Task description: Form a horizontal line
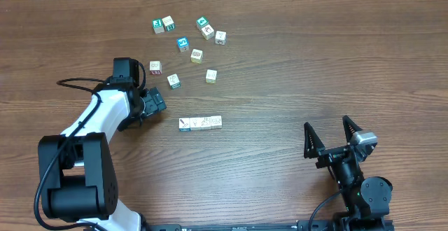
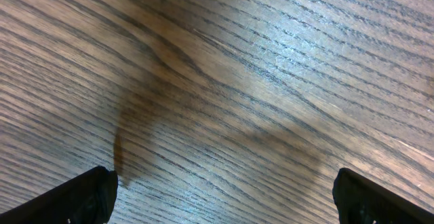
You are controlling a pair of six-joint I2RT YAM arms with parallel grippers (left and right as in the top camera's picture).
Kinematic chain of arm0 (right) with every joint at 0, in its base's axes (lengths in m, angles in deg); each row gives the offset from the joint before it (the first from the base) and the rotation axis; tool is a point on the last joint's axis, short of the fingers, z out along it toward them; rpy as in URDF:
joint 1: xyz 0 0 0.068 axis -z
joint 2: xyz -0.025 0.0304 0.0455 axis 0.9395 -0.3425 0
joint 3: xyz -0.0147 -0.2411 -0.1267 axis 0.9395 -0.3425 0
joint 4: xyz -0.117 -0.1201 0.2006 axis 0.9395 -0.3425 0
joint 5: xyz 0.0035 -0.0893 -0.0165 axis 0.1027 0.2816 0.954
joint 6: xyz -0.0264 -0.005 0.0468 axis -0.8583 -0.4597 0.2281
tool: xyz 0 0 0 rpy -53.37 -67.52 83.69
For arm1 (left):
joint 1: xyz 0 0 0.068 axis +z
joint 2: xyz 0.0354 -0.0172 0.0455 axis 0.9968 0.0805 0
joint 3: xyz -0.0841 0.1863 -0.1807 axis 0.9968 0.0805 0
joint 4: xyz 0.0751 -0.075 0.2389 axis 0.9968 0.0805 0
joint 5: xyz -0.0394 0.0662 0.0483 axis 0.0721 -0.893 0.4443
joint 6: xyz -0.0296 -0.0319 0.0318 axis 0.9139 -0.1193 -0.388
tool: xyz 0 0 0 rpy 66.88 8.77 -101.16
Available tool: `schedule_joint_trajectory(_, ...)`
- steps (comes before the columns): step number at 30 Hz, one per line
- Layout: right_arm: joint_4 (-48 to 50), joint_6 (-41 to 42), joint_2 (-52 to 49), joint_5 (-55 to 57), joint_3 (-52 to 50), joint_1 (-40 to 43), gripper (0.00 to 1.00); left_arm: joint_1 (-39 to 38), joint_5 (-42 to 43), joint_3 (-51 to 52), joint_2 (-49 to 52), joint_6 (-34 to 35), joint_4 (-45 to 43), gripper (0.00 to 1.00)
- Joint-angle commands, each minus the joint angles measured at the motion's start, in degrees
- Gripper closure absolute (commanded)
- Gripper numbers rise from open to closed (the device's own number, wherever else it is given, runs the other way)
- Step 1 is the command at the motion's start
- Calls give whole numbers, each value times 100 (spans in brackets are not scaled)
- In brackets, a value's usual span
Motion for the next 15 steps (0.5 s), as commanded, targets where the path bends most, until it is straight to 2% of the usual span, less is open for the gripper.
schedule_joint_trajectory(1, 24, 13, 48, -4, -61, 26, 0, -13, 11, 39, 22, 81, -4, 1)
schedule_joint_trajectory(7, 24, 13, 48, -4, -61, 26, 0, -13, 9, 42, -369, 79, 0, 1)
schedule_joint_trajectory(15, 24, 13, 48, -4, -61, 26, 0, -13, 7, 39, -1401, 76, 35, 0)
